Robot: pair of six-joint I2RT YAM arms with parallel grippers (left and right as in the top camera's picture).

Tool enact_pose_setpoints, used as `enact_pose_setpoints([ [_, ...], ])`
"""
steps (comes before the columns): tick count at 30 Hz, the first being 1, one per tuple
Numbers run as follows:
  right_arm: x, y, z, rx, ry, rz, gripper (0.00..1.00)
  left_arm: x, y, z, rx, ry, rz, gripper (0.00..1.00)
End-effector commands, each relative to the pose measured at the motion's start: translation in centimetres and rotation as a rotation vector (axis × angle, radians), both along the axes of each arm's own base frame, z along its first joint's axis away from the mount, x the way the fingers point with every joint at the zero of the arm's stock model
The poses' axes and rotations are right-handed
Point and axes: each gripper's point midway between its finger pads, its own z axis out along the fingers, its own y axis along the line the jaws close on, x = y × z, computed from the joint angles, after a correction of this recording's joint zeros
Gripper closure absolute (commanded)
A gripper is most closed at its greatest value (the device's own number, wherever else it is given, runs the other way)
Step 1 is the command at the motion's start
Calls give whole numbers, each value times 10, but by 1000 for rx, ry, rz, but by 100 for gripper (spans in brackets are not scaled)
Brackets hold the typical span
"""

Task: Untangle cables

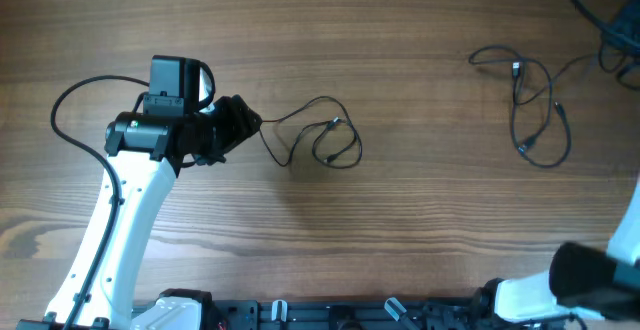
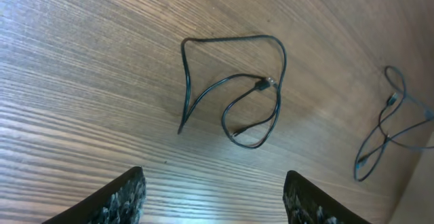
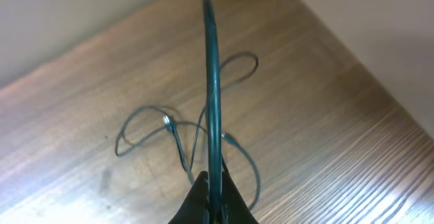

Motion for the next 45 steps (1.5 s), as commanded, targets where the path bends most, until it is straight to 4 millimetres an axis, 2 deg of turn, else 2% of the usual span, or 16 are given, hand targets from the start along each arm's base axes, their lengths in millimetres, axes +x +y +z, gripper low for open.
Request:
enact_pose_setpoints([
  [1,6,-2,-22,32,52,-11,96,-1,3,5,24,-27,-14,33],
  [7,8,-4,-41,51,114,-13,95,-1,3,5,23,-27,-14,34],
  [8,7,-4,-43,54,122,-14,91,-1,3,5,24,-27,-14,34],
  [9,7,-4,-45,57,130,-15,85,-1,3,5,23,-27,-14,34],
  [11,5,-4,-47,60,140,-16,52,-1,3,5,24,-27,-14,34],
  [12,5,-4,-47,61,141,-16,42,-1,3,5,24,-27,-14,34],
  [14,4,-3,-47,63,142,-15,35,-1,3,5,24,-27,-14,33],
  [18,6,6,-50,110,138,19,33,-1,3,5,23,-27,-14,33],
  [20,9,15,-51,151,130,48,28,-1,3,5,24,-27,-14,33],
  [22,11,29,-53,215,122,102,26,-1,3,5,24,-27,-14,33],
  [26,17,77,-52,379,99,351,24,1,11,3,63,-29,5,31],
  [33,9,119,-54,466,140,476,21,-3,28,-6,157,0,45,26],
  [38,8,153,-55,461,176,568,21,-5,26,-31,155,54,37,26],
  [45,6,195,-55,451,202,672,21,0,8,-66,66,97,-5,29],
])
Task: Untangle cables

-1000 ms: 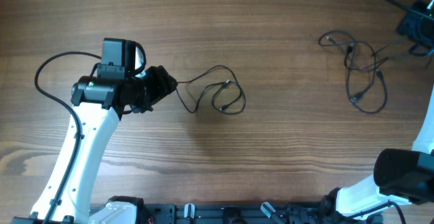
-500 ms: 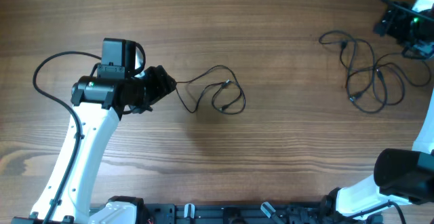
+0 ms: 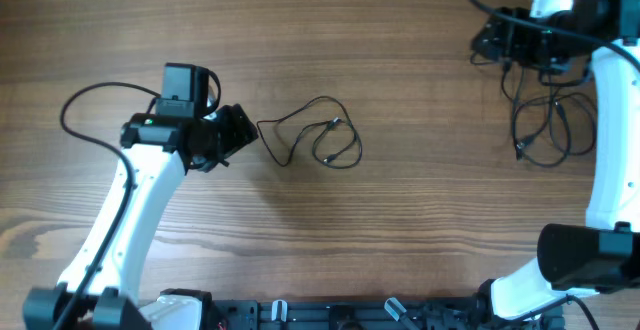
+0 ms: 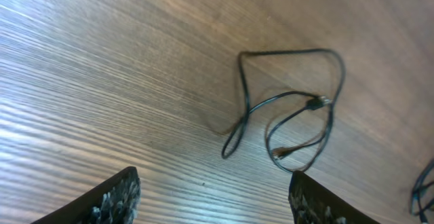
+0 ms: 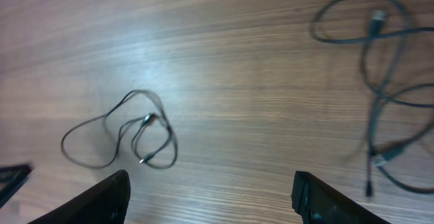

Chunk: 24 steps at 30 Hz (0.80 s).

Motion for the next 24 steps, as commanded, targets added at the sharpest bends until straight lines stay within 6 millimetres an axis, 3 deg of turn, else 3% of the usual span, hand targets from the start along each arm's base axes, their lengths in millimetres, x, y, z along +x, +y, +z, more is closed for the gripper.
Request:
enact_pose_setpoints([
  [1,0,19,-6,14,15,63,21,-2,-10,-25,-38,48,-36,30],
  [6,-4,36,-7,13,24,108,21,4,-21,-40,-38,57,-67,36],
  [10,-5,46,-6,13,22,136,20,8,-53,-43,-91,36,-153,60],
  [12,-6,50,-7,13,23,144,21,10,-77,-37,-143,-3,-214,79],
  [14,-7,52,-7,13,24,149,20,13,-101,-28,-202,-53,-280,92],
  [18,-8,54,-7,13,28,156,20,15,-144,-7,-312,-150,-403,96],
  [22,-11,55,-8,13,40,158,20,18,-159,9,-346,-222,-452,96],
  [24,-11,55,-8,12,41,159,20,13,-172,35,-430,-313,-576,96],
])
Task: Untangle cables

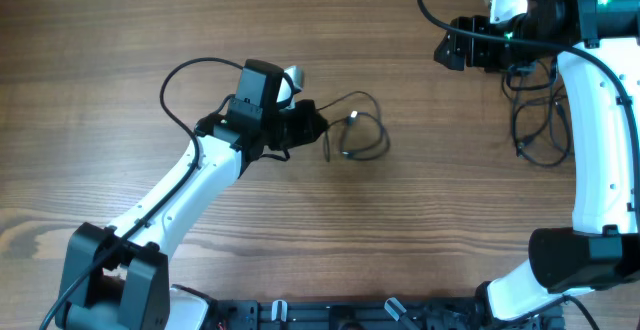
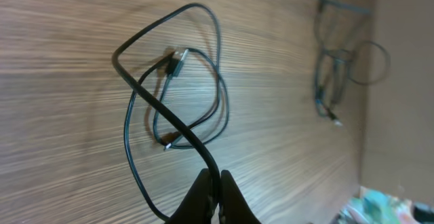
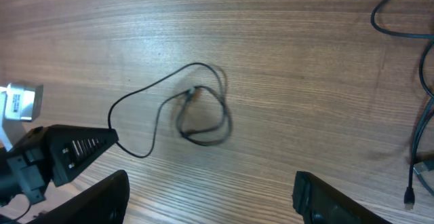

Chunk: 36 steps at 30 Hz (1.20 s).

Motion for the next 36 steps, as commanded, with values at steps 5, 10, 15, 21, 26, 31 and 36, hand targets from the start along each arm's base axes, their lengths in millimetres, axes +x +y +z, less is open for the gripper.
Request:
enact_pose_setpoints([
  [5,1,6,-6,10,16,29,20,-7,-6,53,-161,-133,-133,45],
  [10,-3,8,-7,9,28,38,18,-8,22,38,-107,-41,-48,27],
  [15,-7,29,-9,7,30,93,18,-7,91,-1,101,103,177,26],
  [21,-14,58,-33,3,63,170,17,-16,172,-25,248,241,410,22],
  [26,-30,87,-67,-9,123,253,16,-30,229,-35,335,331,575,18],
  [31,-51,127,-104,-21,144,372,16,-52,287,-43,534,397,736,11],
  [36,-59,152,-142,-109,104,406,18,-71,313,-42,716,431,794,0],
])
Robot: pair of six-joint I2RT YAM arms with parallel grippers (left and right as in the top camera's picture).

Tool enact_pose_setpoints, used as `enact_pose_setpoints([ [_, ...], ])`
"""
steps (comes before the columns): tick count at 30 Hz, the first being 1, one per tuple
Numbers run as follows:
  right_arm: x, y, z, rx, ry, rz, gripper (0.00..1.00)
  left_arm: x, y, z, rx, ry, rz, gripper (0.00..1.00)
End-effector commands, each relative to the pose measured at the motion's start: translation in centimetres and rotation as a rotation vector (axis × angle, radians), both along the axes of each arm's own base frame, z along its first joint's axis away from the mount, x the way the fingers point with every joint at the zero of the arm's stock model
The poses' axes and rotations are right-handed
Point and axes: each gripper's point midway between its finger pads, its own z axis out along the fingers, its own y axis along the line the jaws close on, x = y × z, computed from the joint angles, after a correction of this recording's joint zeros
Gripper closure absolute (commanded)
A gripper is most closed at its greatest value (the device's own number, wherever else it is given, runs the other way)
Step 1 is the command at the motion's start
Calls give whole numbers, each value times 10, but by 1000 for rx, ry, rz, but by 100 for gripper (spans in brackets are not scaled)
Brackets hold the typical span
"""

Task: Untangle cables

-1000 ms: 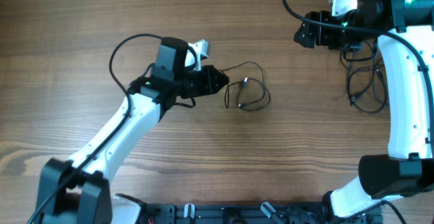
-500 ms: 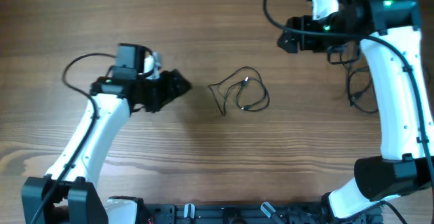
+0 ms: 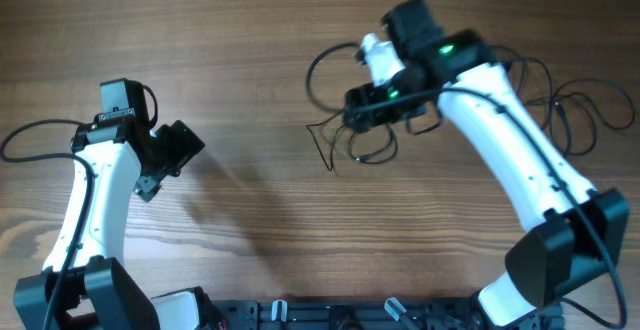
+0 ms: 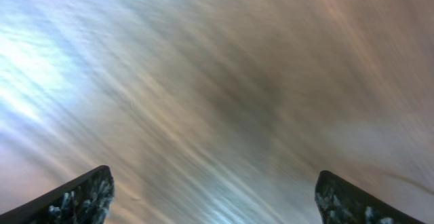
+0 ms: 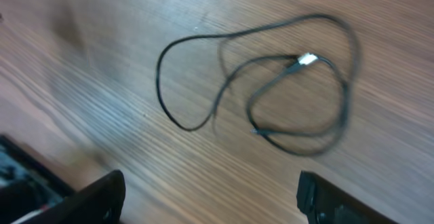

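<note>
A thin black cable (image 3: 318, 142) lies in loose loops near the table's middle; the right wrist view shows it with its silver plug (image 5: 305, 59). My right gripper (image 3: 372, 106) hangs over it, open (image 5: 213, 200) and empty, with the loops ahead of the fingers. A second dark cable (image 3: 562, 102) sprawls at the far right, partly under the right arm. My left gripper (image 3: 178, 150) is at the left, far from both cables, open (image 4: 213, 203) over bare, blurred wood.
The wooden table (image 3: 250, 30) carries only the two cables. The left arm's own black lead (image 3: 30, 135) arcs at the left edge. A dark rail (image 3: 330, 315) runs along the front edge.
My left gripper, then shut on the thin cable near the middle, is now open and back at the left; the cable lies in the middle. My right gripper has come from the far right to above it.
First my left gripper stood open beside the thin cable at centre-left while my right was shut on the other cable at the far right. Then both were open. Then the left held the thin cable further right. Now it lies mid-table under the open right gripper.
</note>
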Motion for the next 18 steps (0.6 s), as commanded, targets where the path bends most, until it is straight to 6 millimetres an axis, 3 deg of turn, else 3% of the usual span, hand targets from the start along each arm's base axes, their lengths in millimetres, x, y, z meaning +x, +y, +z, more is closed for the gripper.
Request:
enact_pose_setpoints([
  [1,-12,14,-36,-85,-15,34,19,-13,33,4,206,58,36,0],
  [6,-17,45,-64,-71,-106,86,22,-16,30,5,243,77,8,0],
  [9,-17,57,-77,-79,-177,105,29,-14,24,5,240,73,-13,0],
  [18,-17,61,-111,-60,-240,-22,46,-12,17,5,241,70,-40,0],
])
